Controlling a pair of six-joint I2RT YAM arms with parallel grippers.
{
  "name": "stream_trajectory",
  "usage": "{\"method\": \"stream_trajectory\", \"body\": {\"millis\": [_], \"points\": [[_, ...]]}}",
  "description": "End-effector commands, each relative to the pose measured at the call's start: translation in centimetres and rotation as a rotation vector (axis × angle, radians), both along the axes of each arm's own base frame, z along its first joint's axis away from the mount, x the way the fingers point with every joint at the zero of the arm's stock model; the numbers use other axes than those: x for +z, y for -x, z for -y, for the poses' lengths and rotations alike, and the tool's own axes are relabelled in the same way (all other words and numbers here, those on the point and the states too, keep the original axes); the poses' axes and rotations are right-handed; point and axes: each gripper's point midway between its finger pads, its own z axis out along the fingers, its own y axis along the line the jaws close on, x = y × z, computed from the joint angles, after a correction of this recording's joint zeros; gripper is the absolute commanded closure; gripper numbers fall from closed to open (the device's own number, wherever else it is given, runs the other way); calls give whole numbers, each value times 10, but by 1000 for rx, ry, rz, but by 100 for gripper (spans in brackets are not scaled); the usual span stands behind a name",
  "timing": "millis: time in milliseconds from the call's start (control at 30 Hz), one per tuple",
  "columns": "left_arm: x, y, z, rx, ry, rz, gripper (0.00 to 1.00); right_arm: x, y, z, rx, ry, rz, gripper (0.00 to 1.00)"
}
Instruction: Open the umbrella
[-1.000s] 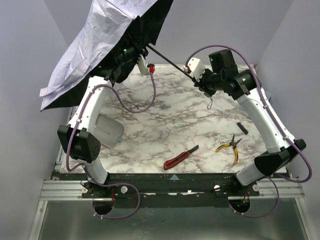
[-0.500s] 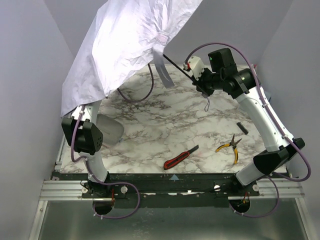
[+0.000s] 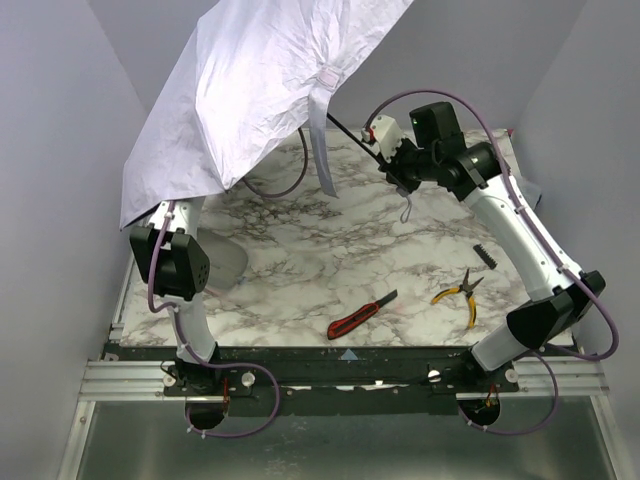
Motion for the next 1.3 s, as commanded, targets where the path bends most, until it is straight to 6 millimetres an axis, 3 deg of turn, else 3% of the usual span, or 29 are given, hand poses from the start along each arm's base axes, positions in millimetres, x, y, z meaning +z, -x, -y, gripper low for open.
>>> {"method": "stream_trajectory", "body": {"millis": [0,200,567,833,1000,1133,1267], "points": [[52,0,-267,844,33,215,91,-43,102,72,23,247,-317,100],[47,4,-289,918,61,225,91,-67,120,84,24,298,-376,100],[41,31,-326,1005,71,259,88,-112,142,115,-14,429,-443,100],[37,45,-357,1057,40,261,78,-124,154,124,-12,464,-475,100],[43,46,-369,1093,45,272,78,-129,162,124,-3,457,-506,100],[37,44,-350,1014,43,275,84,-122,157,103,29,357,-507,100],[20,37,-289,813,89,183,89,-100,132,63,71,182,-441,100]]}}
